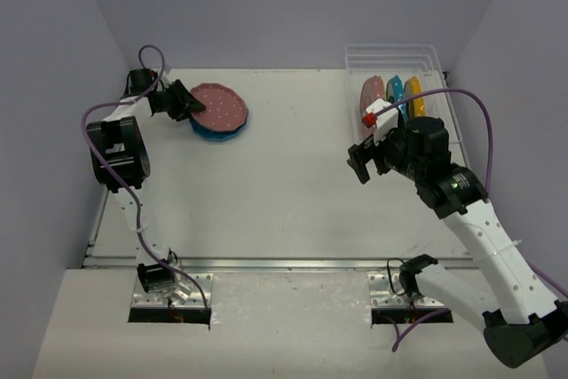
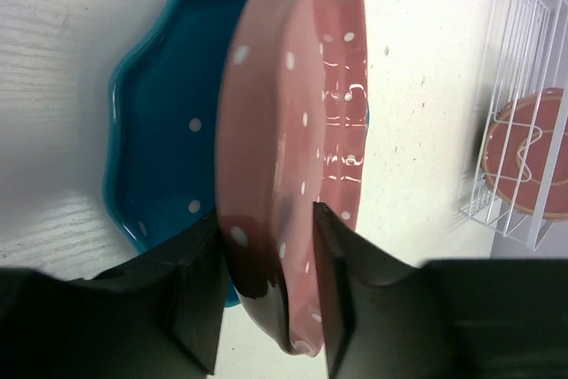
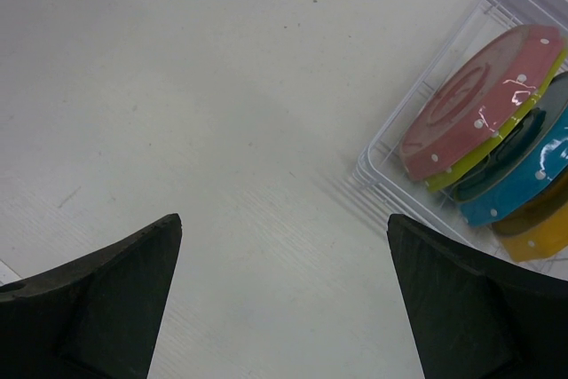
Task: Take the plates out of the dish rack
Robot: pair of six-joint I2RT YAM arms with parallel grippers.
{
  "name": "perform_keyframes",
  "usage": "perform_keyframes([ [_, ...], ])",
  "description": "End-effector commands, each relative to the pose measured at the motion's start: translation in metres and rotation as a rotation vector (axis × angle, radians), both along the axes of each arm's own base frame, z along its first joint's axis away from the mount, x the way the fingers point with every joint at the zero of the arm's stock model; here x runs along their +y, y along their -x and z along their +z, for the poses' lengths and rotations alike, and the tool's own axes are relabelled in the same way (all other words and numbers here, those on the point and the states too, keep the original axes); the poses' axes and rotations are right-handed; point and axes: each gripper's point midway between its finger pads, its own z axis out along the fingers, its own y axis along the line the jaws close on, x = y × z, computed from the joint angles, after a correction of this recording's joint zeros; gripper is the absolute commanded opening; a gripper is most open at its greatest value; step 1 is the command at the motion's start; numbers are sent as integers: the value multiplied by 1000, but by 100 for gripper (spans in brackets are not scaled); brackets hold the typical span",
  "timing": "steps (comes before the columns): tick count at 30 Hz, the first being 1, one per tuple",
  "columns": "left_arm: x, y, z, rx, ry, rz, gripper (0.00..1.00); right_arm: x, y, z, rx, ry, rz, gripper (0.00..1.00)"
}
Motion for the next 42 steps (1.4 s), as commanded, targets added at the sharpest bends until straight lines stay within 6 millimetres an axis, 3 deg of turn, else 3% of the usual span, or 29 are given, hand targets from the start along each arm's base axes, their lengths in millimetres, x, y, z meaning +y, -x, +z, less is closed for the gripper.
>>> perform_keyframes([
  [1, 0, -16, 32, -127, -49, -34, 41, 5, -1, 22, -39, -54, 8, 99],
  [10, 28, -5, 22, -63, -504, 63, 51, 5, 1, 29, -57, -67, 15, 99],
  [16, 34, 4, 21, -27, -763, 89, 58, 3, 5, 29, -69, -68, 14, 99],
  [24, 33, 4, 14, 1, -855, 89, 59, 0, 3, 30, -82, -57, 1, 99],
  [28, 27, 4, 28, -37, -831, 81, 60, -8, -4, 32, -99, -42, -55, 99],
  [31, 15, 5, 60, -129, -798, 34, 61, -16, -12, 30, -89, -24, -109, 99],
  [36, -8, 12, 135, -282, -725, -22, 62, -26, -24, 29, -50, -24, -171, 99],
  [41, -31, 46, 193, -389, -638, -78, 62, -71, -56, 21, 50, -13, -365, 99],
  [42, -32, 51, 196, -396, -633, -80, 62, -81, -60, 21, 65, -27, -391, 99],
])
